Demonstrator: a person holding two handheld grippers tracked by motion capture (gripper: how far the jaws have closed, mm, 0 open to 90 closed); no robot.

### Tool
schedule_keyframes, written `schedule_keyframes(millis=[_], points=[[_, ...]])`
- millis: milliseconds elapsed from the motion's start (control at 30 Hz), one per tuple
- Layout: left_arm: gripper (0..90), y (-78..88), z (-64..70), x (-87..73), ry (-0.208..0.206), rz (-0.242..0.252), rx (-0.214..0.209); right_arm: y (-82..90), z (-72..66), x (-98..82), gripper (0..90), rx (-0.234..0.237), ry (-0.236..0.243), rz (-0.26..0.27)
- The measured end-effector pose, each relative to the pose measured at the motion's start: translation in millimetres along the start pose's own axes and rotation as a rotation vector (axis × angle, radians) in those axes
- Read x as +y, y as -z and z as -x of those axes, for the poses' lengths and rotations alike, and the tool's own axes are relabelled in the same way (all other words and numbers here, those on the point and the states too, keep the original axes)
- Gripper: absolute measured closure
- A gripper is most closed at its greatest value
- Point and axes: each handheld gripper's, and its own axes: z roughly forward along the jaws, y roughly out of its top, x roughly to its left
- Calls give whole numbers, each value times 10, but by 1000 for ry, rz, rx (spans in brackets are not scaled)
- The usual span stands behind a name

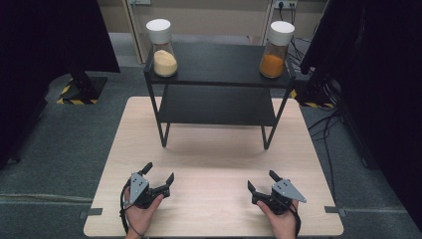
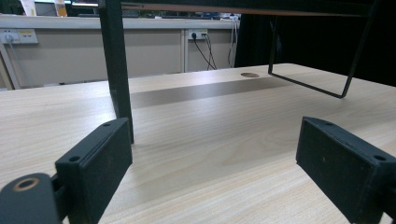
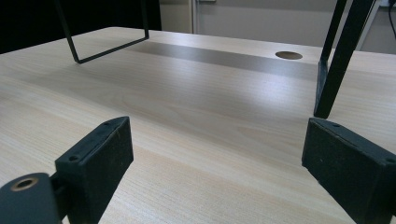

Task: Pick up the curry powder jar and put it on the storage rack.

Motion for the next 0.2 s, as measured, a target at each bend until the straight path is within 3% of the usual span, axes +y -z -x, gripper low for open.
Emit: schedule_keyframes(millis=[200], points=[[103,-6,6,-1,-1,1,-2,1,3,-3,88,1,-1,2]])
